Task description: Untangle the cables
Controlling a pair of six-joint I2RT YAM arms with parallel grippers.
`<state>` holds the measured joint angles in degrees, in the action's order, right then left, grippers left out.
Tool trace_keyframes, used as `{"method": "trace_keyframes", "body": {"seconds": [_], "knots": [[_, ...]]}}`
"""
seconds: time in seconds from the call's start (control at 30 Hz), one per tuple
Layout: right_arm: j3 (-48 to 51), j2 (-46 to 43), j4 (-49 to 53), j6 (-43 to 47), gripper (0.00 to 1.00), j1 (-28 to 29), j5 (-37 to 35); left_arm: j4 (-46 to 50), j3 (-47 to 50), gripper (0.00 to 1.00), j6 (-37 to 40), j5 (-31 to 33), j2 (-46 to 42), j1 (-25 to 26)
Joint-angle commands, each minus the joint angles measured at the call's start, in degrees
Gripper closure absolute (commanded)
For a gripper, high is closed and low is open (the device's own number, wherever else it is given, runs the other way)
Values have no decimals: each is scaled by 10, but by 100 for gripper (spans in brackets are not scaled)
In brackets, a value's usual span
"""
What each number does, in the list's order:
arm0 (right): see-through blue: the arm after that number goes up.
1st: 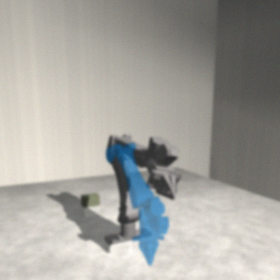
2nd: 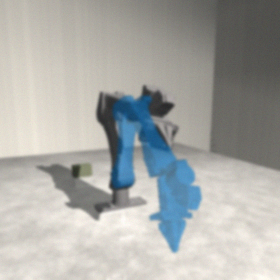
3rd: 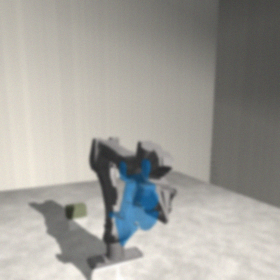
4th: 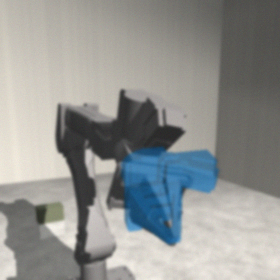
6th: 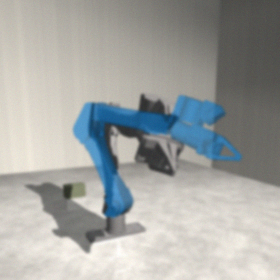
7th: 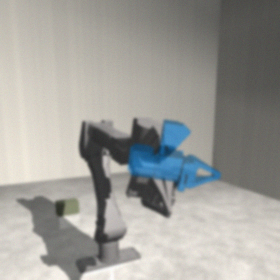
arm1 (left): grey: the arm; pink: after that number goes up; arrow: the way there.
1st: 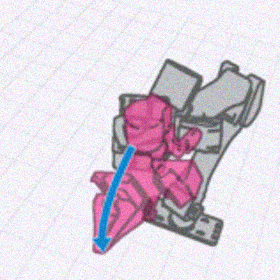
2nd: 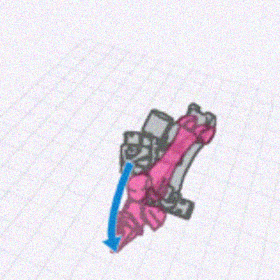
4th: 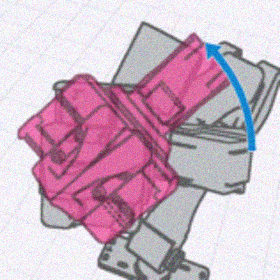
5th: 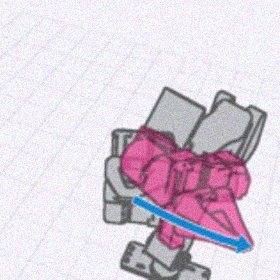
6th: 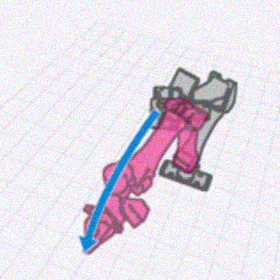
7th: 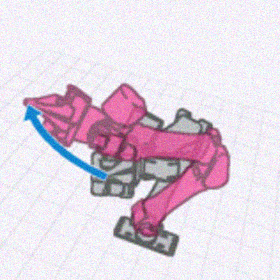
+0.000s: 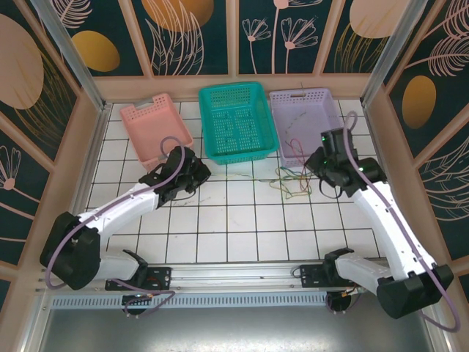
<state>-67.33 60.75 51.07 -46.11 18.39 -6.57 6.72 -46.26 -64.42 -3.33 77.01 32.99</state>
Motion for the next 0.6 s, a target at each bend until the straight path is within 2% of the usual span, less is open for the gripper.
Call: {"method": "trace_keyframes", "body": {"seconds": [0.0, 0.13, 0.17, 0.3, 0.43, 0.5, 0.57], "knots": [[-43, -10, 20, 23, 100, -30, -23, 27, -2, 100, -6, 19, 15, 1], [-64, -10, -76, 30, 100, -66, 31, 23, -6, 100, -1, 4, 28, 1], [-63, -8, -99, 32, 100, -66, 40, 21, -11, 95, 2, -4, 31, 1], [-50, 16, -200, 48, 100, -66, 92, 10, -43, 65, 17, -18, 23, 1], [-32, 50, -286, 67, 100, -70, 163, 3, -91, 42, 39, -17, 2, 1], [-43, 75, -294, 74, 100, -66, 184, 0, -126, 33, 44, -21, -2, 1], [-50, 91, -297, 85, 100, -54, 186, 1, -159, 29, 45, -31, 1, 1]]}}
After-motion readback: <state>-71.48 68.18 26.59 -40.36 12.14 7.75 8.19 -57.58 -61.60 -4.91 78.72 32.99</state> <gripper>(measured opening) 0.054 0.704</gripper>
